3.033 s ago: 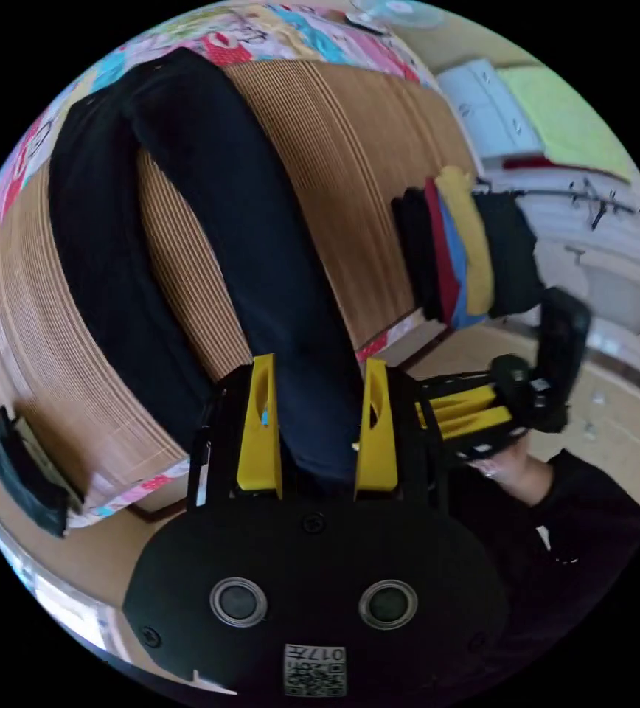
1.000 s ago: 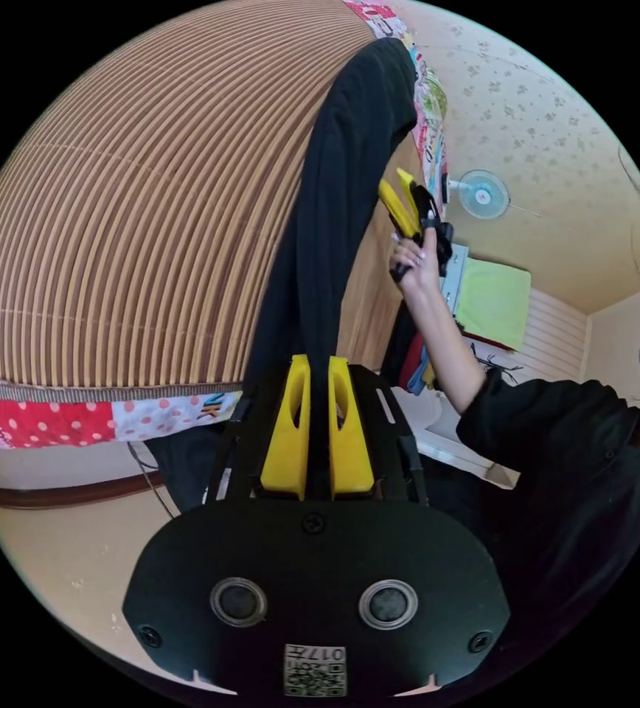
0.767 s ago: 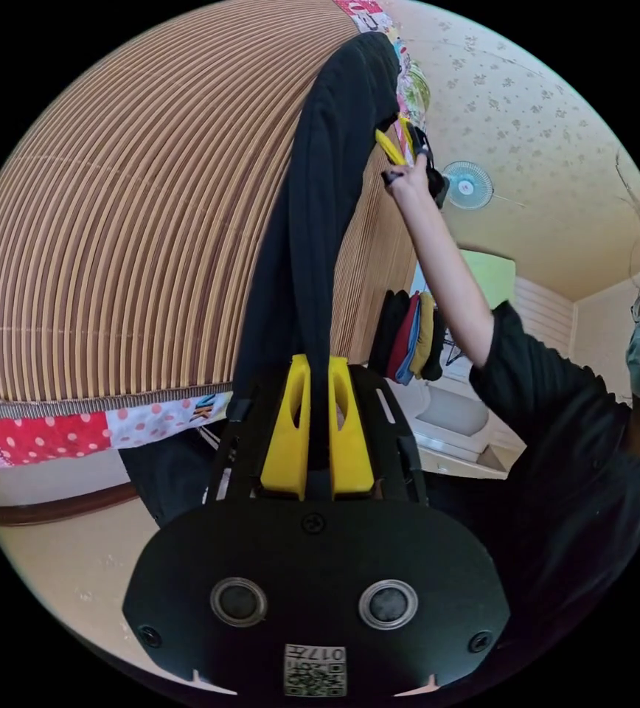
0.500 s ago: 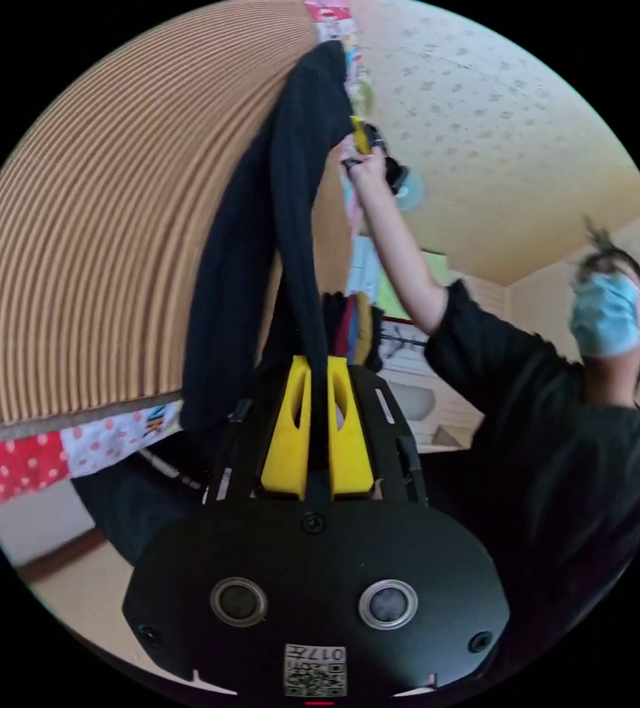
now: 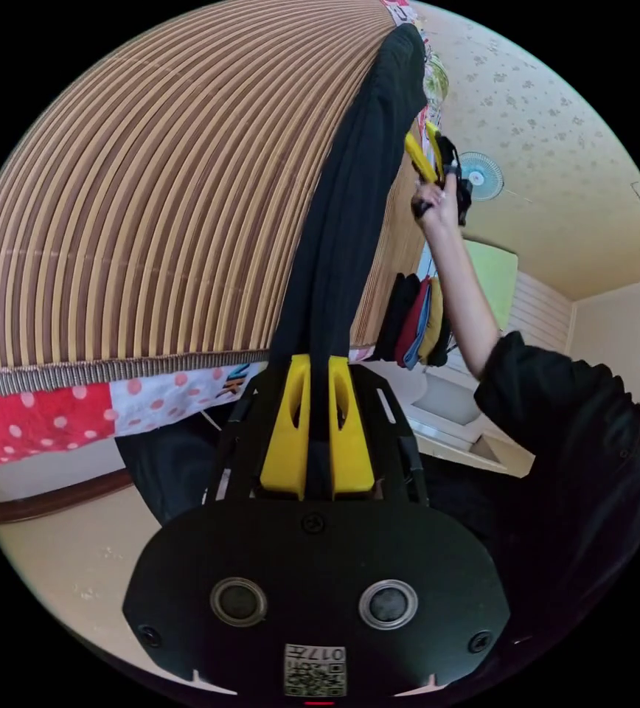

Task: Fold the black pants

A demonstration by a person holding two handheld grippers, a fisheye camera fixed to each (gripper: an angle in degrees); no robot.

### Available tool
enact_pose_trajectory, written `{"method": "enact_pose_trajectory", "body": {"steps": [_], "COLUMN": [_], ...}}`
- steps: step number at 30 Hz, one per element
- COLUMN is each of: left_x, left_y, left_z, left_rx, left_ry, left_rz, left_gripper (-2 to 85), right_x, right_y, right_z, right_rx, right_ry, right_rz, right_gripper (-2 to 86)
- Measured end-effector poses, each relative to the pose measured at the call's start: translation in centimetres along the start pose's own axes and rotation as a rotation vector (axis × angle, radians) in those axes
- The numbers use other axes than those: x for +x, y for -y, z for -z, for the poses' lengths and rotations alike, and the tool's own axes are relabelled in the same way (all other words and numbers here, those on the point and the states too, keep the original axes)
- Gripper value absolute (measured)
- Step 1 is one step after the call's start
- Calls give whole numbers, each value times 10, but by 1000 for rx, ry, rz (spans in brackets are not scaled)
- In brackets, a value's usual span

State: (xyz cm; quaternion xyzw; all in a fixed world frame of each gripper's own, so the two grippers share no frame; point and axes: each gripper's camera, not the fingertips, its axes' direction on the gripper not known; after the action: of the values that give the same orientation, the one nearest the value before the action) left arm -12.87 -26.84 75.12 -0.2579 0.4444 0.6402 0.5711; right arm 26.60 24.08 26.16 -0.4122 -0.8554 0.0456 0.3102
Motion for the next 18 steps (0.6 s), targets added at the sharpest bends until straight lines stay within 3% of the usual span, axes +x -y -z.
{"method": "enact_pose_trajectory", "body": {"steps": [6,9,12,14,18], "left_x": [8,20,38,32,4], "left_y": [-9,-18,-33,-46,-54], "left_z": [-12,-17,-23,-28,-38], "left_rx": [-13,0,11,31,30], "left_ry": [24,-127,-217,-152,-44], "left_rz": [2,-64,-176,-157,-23], "left_gripper": [44,46,43,43,78], "right_x": [-9,-17,-24,-14,22], "right_y": [-142,-188,-218,-232,-241], "right_z": [-18,-32,-2,18,4], "right_rx": [-156,-282,-174,-94,-237], "right_ry": [32,127,176,191,65], "right_rz": [-40,-82,-139,-191,-260], "right_gripper": [83,49,39,37,45]}}
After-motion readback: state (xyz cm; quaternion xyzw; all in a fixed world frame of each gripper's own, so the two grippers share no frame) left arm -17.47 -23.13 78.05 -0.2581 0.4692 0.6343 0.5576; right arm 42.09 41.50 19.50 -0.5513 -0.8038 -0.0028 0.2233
